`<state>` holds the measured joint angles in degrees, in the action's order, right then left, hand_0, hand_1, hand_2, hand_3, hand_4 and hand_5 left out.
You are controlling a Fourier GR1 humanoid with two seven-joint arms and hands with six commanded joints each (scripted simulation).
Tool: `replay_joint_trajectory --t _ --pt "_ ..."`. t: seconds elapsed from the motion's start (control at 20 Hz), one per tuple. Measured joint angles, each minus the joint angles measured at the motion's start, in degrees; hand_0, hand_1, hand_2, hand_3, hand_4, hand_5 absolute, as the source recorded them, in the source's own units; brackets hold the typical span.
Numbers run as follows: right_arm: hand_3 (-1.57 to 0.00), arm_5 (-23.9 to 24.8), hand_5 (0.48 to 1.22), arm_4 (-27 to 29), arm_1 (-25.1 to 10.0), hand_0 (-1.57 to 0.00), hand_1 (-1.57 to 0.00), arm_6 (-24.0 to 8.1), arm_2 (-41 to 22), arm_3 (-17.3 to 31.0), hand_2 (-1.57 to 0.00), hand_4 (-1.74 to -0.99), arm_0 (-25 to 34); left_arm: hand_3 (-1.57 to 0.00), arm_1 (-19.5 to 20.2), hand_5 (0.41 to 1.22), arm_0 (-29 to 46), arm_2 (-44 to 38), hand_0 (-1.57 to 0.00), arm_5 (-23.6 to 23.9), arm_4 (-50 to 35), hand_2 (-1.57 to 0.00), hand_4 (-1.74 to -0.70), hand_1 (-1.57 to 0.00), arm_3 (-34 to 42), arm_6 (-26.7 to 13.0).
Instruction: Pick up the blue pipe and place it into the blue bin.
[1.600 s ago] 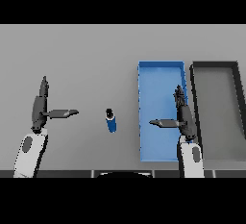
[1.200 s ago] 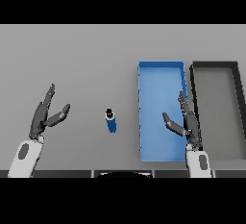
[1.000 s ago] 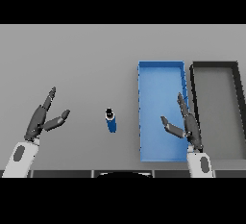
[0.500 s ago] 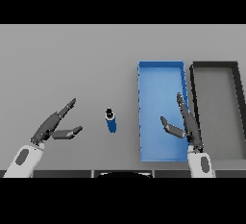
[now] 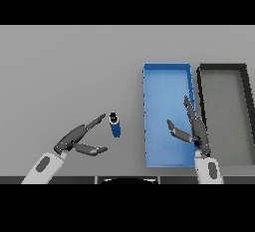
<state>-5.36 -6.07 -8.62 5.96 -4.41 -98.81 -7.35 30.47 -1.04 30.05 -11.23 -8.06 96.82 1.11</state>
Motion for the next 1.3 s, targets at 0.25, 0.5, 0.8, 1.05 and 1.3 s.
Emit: replay_joint_trajectory --t 0.25,0.5,0.8,1.05,1.3 --pt "0.00 -0.09 0.609 0.34 0.48 0.00 0.00 -0.30 -0.12 -0.63 0.00 -1.276 -0.86 0.00 -6.00 0.450 -3.98 2.50 0.00 0.56 2.71 0.00 -1.11 0.00 -5.75 -1.96" --pt "0.00 -0.60 0.597 0.62 0.22 0.00 0.00 0.14 -0.02 -1.06 0.00 -1.265 -2.09 0.00 -12.02 0.442 -8.61 3.46 0.00 1.13 4.47 0.00 -1.08 0.00 -12.76 -1.00" --pt "0.00 -0.61 0.600 0.72 -0.07 0.00 0.00 0.43 0.41 -0.78 0.00 -1.261 -2.30 -0.26 -17.34 0.607 -10.86 2.96 -0.02 0.52 2.66 -0.29 -1.21 -0.16 -17.64 3.40" --pt "0.00 -0.57 0.611 0.75 0.21 0.00 0.00 0.61 0.27 -0.66 0.00 -1.262 -1.58 -1.10 -21.09 1.020 -10.21 1.61 -0.99 2.56 0.88 -1.12 -1.53 -1.07 -19.36 4.06" --pt "0.00 -0.31 0.619 0.15 0.60 0.00 0.00 0.88 -0.10 -0.10 0.00 -1.252 -1.17 -1.34 -21.33 1.155 -9.67 2.97 -1.38 4.82 2.88 -1.42 -1.67 -1.41 -18.84 7.39"
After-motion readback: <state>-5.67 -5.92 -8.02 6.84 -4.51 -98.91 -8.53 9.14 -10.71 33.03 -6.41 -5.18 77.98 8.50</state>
